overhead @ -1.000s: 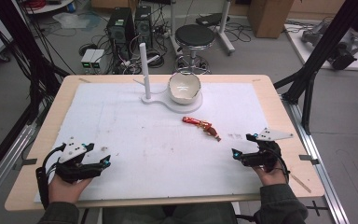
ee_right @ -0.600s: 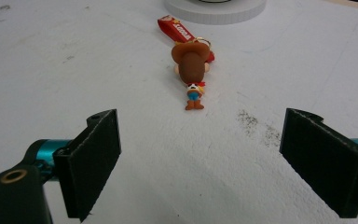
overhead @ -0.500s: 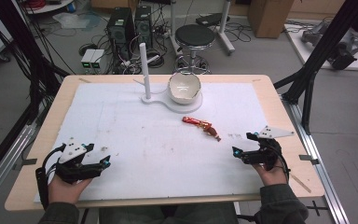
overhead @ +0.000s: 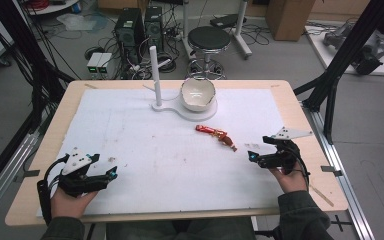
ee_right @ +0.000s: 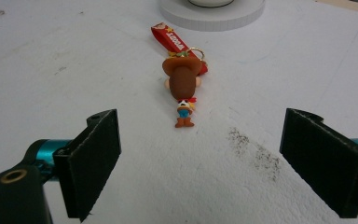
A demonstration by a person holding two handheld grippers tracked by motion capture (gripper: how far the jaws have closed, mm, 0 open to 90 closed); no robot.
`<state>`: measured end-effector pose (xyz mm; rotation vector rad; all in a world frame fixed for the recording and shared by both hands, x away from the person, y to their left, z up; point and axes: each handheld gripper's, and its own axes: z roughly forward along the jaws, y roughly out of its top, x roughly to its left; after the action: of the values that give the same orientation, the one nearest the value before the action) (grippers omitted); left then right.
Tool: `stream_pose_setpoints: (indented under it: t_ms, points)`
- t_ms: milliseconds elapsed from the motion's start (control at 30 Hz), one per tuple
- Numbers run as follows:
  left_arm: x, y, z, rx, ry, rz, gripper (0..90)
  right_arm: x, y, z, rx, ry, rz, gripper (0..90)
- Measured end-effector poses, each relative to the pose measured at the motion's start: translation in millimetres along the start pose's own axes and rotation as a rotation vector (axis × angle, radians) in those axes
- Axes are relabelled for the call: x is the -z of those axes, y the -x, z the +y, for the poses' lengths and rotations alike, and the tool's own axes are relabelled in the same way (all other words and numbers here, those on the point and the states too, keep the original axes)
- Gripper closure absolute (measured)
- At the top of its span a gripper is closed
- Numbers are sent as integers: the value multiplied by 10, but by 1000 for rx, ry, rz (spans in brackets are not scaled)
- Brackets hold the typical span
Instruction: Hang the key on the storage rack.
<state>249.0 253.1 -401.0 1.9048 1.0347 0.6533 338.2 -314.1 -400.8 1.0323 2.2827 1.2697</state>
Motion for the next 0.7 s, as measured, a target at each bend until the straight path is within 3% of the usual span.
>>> stream_pose_setpoints:
  t_ms: [333,600,700]
  points:
    - [-16,10,2,-3,-4,-7,263,-172,57,232,-3,-47,27,117]
    - [-20,4,-1,7,-4,-7,263,-349,131,449,22,-84,33,117]
    - [-14,-2,0,4,-2,-7,263,-405,157,526,4,-97,47,118]
